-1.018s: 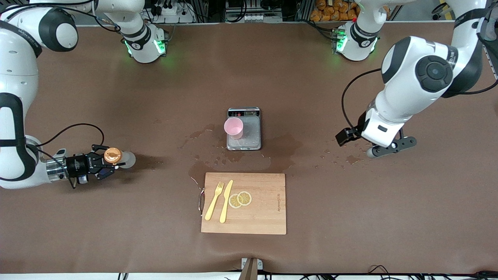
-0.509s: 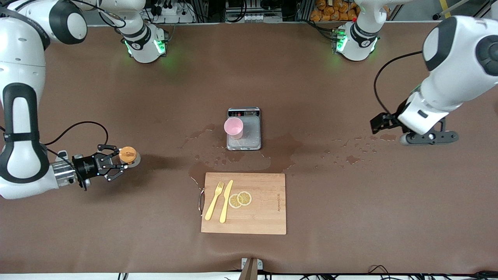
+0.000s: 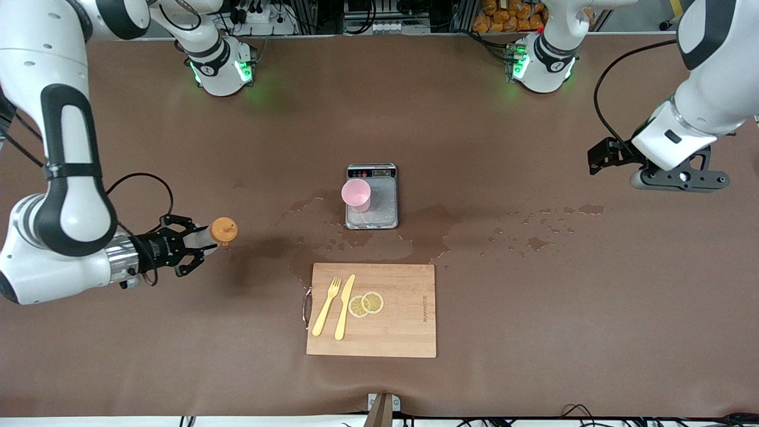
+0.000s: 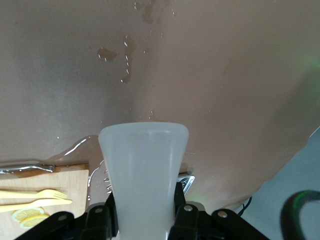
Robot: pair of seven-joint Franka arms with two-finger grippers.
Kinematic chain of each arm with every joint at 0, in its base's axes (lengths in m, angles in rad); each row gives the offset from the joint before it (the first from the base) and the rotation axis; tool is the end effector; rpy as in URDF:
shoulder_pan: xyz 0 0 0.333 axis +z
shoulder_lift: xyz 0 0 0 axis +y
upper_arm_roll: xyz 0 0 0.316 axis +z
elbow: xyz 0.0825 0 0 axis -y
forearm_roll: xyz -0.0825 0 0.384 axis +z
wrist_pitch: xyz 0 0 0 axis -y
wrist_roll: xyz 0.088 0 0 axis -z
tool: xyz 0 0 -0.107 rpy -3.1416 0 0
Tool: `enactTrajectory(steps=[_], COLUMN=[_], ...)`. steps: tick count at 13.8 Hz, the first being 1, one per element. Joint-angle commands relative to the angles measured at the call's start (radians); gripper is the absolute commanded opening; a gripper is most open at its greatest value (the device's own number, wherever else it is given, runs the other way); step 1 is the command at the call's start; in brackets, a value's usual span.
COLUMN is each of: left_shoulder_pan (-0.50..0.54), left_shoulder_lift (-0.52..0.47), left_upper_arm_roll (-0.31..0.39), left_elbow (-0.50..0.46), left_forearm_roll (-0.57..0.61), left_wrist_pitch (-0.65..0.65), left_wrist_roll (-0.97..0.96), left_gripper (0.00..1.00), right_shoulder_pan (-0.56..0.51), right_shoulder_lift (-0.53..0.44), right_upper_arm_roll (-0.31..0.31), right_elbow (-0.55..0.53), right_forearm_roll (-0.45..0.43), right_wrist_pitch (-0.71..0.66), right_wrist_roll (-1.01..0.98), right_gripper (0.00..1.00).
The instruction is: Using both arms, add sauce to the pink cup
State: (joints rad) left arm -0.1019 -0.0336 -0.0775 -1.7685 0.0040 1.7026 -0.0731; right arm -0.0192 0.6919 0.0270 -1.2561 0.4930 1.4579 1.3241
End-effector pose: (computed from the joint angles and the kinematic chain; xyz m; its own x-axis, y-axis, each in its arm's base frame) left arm 0.5398 -0.0981 0.5604 0.9938 -0.1064 -0.0318 -0.1067 -0.9942 -0.0089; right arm 0.6848 0.0560 0.3371 0.0490 -0.8317 -0.5530 -0.9026 -0.2740 0.3321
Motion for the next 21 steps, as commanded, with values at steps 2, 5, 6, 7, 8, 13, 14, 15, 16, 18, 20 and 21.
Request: enactTrajectory(steps=[2, 5, 6, 7, 8, 13, 14, 15, 16, 18, 20, 21], left_shoulder_pan=[-0.031, -0.032, -0.032, -0.032, -0.033, -0.012, -0.013, -0.013, -0.015, -0.022, -0.019, -0.019], left_shoulder_lift=[-0.038, -0.037, -0.037, -0.035, -0.034, -0.025, -0.019, -0.003, 0.003, 0.014, 0.012, 0.014], left_upper_arm_roll=[0.015, 0.042, 0.044, 0.050, 0.054, 0.054, 0.054, 0.054, 0.053, 0.051, 0.051, 0.050], left_elbow=[0.029, 0.073, 0.081, 0.087, 0.090, 0.099, 0.104, 0.121, 0.138, 0.150, 0.159, 0.168], left_forearm_roll=[0.005, 0.005, 0.005, 0.005, 0.005, -0.016, -0.021, -0.022, -0.022, -0.018, -0.018, -0.015], left_wrist_pitch=[-0.072, -0.089, -0.107, -0.118, -0.127, -0.116, -0.116, -0.118, -0.118, -0.118, -0.118, -0.118], left_wrist_roll=[0.018, 0.021, 0.032, 0.065, 0.081, 0.061, 0.059, 0.056, 0.044, 0.038, 0.041, 0.038], left_gripper=[1.00, 1.00, 1.00, 1.00, 1.00, 1.00, 1.00, 1.00, 1.00, 1.00, 1.00, 1.00], right_shoulder_pan=[0.071, 0.143, 0.163, 0.189, 0.214, 0.306, 0.321, 0.340, 0.355, 0.383, 0.445, 0.478], right_shoulder_lift=[-0.048, -0.066, -0.071, -0.074, -0.074, -0.083, -0.086, -0.089, -0.094, -0.114, -0.112, -0.108], right_upper_arm_roll=[-0.007, -0.007, -0.007, -0.007, -0.007, -0.009, -0.006, -0.006, -0.007, -0.007, -0.006, -0.006], right_elbow=[-0.022, -0.022, -0.023, -0.023, -0.023, -0.029, -0.029, -0.031, -0.037, -0.065, -0.075, -0.075], right_forearm_roll=[-0.095, -0.189, -0.212, -0.241, -0.264, -0.327, -0.359, -0.373, -0.378, -0.408, -0.461, -0.490], right_wrist_pitch=[0.027, 0.045, 0.045, 0.045, 0.045, 0.044, 0.038, 0.030, 0.016, 0.015, 0.016, 0.015], right_wrist_roll=[0.099, 0.193, 0.216, 0.249, 0.280, 0.378, 0.417, 0.437, 0.446, 0.481, 0.547, 0.579], right_gripper=[0.42, 0.40, 0.40, 0.40, 0.40, 0.39, 0.39, 0.38, 0.36, 0.36, 0.36, 0.36])
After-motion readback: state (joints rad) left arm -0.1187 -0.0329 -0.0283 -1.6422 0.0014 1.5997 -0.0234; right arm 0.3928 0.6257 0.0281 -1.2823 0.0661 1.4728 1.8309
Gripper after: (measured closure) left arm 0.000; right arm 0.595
